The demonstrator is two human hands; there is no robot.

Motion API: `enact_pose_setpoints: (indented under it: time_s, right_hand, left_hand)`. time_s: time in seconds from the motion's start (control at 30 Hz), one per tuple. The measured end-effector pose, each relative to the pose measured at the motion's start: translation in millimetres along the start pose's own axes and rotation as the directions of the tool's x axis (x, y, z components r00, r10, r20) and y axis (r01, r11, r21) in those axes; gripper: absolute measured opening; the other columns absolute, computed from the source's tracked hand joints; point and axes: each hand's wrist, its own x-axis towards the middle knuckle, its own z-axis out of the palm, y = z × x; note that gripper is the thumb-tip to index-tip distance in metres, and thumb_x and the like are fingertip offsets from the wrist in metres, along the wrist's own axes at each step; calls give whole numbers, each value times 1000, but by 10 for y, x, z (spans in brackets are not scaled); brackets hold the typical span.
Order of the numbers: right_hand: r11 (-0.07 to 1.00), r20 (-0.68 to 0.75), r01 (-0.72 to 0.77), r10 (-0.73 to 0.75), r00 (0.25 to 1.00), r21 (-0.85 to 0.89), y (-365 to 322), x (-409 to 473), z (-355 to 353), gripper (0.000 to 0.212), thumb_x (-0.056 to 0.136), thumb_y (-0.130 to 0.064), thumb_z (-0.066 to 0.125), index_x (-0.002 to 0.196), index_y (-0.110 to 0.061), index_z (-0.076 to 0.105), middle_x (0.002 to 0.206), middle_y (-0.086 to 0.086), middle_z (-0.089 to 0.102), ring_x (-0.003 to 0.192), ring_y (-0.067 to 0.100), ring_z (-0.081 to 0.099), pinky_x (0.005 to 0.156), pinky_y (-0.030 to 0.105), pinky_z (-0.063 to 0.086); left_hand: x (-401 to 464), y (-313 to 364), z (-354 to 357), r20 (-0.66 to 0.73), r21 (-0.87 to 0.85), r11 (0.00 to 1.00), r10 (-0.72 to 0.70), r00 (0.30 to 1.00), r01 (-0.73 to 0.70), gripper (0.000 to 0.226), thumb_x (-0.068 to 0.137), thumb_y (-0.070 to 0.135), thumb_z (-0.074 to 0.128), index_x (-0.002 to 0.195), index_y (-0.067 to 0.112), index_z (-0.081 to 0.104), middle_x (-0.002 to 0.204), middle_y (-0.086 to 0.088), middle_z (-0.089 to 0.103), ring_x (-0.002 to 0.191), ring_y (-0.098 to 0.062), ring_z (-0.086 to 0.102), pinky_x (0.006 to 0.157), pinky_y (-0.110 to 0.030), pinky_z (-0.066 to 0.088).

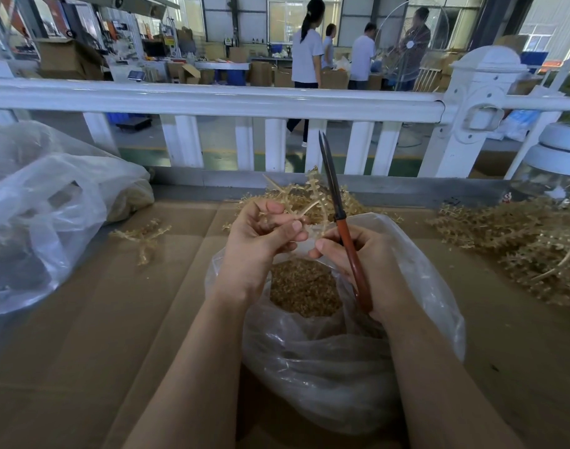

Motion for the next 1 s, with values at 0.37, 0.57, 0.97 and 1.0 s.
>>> enact_pose_setpoints:
  time_s: [0.37,0.57,0.97,1.0]
  right_hand:
    - [998,-58,2,2,998,68,62,44,-70,7,93,-5,68,86,-4,69,78,16,71,45,2,59,46,8,44]
    - [1000,-96,19,-17,995,22,116,71,-101,6,94,-11,68,91,-8,73,78,15,71,47,3,57,48,8,44]
    - [999,-119,30,-33,992,-23,131,71,-99,7,93,-13,69,90,-8,73,74,11,71,47,2,56,48,8,43]
    - [999,-123,29,-32,992,-25,135,74,-99,7,93,-14,70,90,-9,73,74,10,71,47,1,57,48,8,43]
  left_hand:
    - [34,68,-36,-267,-169,984,5,964,-52,27,80,-1,70,100,12,57,85,-8,73,72,-16,71,71,-25,57]
    - [53,116,-365,-489,-579,800,-185,852,-158,24,95,7,58,119,9,59,96,-2,72,79,-7,70,68,-17,56]
    - [-3,256,-653,-552,-803,442,-296,779,-401,61,67,-7,40,124,4,59,101,-7,66,111,-8,62,74,-24,51]
    - [7,258,-662,-561,-798,449,-310,767,-402,69,66,-9,36,131,6,56,111,-5,65,119,-3,57,77,-22,49]
